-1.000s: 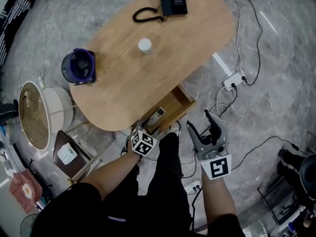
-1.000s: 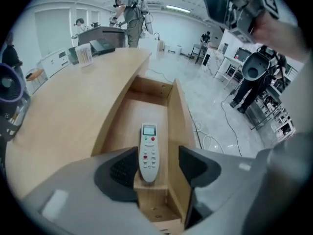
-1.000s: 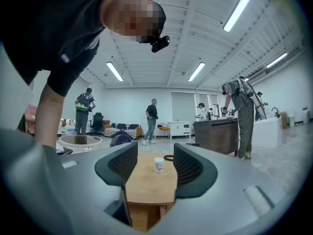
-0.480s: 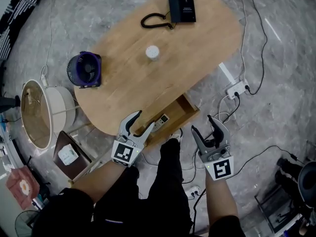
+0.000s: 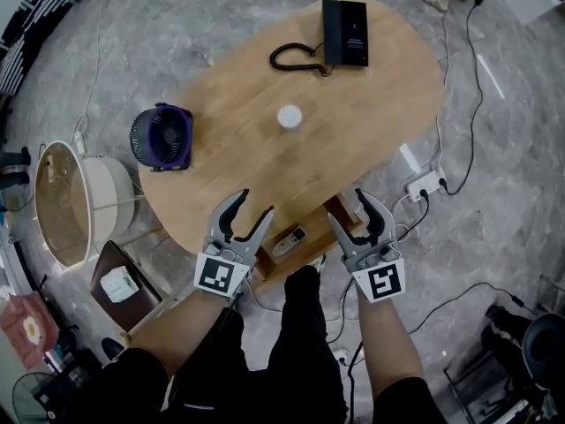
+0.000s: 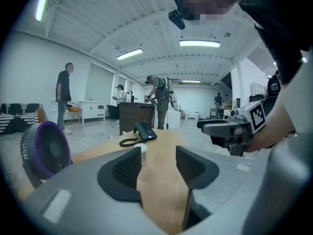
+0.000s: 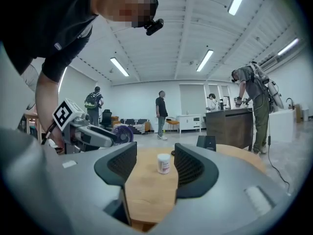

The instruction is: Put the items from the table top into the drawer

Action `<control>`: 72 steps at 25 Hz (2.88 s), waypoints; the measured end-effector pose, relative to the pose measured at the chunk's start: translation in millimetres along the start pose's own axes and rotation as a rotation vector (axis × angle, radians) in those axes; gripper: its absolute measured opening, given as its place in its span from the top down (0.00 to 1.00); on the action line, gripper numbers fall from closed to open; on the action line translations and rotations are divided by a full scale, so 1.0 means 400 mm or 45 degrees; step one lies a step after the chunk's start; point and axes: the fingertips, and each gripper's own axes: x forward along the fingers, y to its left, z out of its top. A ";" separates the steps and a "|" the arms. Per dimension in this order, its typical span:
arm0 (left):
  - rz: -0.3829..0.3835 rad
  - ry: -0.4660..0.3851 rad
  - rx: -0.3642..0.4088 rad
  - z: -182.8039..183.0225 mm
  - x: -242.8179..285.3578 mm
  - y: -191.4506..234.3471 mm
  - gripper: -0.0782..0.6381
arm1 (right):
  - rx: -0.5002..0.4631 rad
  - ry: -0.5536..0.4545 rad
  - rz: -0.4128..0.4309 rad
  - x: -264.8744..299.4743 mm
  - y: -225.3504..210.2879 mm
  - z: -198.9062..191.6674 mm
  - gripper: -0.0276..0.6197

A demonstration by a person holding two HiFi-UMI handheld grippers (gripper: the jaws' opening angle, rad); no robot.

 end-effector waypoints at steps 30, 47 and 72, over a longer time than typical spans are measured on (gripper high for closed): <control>0.205 0.002 -0.085 0.010 -0.148 0.189 0.68 | -0.011 0.386 0.152 0.547 -0.056 -0.327 0.36; 0.194 0.050 -0.093 -0.017 -0.227 0.207 0.68 | -0.054 0.318 0.021 0.378 -0.025 -0.250 0.51; -0.027 0.076 -0.037 -0.030 -0.231 0.052 0.68 | 0.095 0.568 -0.112 -0.086 0.155 -0.432 0.51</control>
